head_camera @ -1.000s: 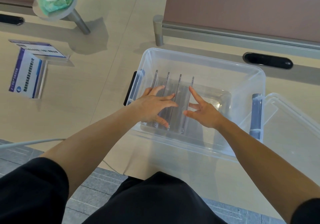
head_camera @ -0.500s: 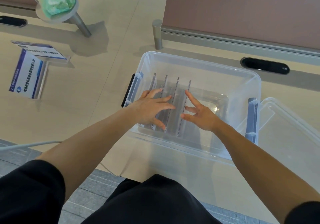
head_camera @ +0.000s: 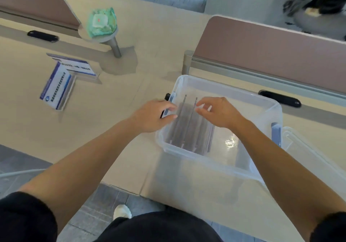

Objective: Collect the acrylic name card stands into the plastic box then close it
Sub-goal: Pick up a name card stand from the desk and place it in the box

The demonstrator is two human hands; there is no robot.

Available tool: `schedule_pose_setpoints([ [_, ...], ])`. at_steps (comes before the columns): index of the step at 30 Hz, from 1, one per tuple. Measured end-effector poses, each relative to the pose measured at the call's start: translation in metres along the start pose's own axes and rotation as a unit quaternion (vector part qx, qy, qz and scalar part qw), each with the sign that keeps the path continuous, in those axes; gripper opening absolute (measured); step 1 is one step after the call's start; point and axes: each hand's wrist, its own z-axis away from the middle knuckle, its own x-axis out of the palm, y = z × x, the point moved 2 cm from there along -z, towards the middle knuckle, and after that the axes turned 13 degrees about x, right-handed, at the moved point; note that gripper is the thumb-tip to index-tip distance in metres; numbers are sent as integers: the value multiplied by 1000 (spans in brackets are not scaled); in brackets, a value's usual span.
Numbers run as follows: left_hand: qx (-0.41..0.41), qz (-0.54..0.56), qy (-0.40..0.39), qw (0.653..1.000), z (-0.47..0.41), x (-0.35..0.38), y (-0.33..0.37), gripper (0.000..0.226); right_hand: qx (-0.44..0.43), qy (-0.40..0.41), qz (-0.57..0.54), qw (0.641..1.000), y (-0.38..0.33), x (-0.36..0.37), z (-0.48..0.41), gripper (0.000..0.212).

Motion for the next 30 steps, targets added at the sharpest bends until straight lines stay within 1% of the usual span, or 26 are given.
schedule_pose_setpoints([
  [2,-22,23,45,998,33,-25,-12,21,-37,2,5,999,-48,6,7,29],
  [4,-38,28,79,996,71,-50,-25,15,-60,-2,20,998,-97,17,16,28],
  [8,-93,31,109,989,153,-95,-60,25,-71,-21,61,995,-187,53,27,28],
  [11,-157,42,123,979,204,-123,-91,20,-88,-25,76,993,-246,76,26,26],
  [14,-207,49,161,964,240,-146,-117,19,-102,-37,93,990,-295,98,17,25],
  [18,-285,60,231,928,265,-167,-151,21,-125,-53,81,987,-340,123,-13,20],
  [20,-319,64,256,910,271,-174,-166,27,-132,-70,68,986,-357,133,-34,25],
  [25,-409,86,310,854,276,-184,-197,39,-141,-123,-24,982,-402,159,-98,36],
  [27,-435,89,329,833,278,-183,-210,40,-133,-131,-47,981,-421,169,-123,38],
  [30,-465,106,348,807,281,-176,-237,43,-108,-119,-92,983,-450,182,-155,38],
])
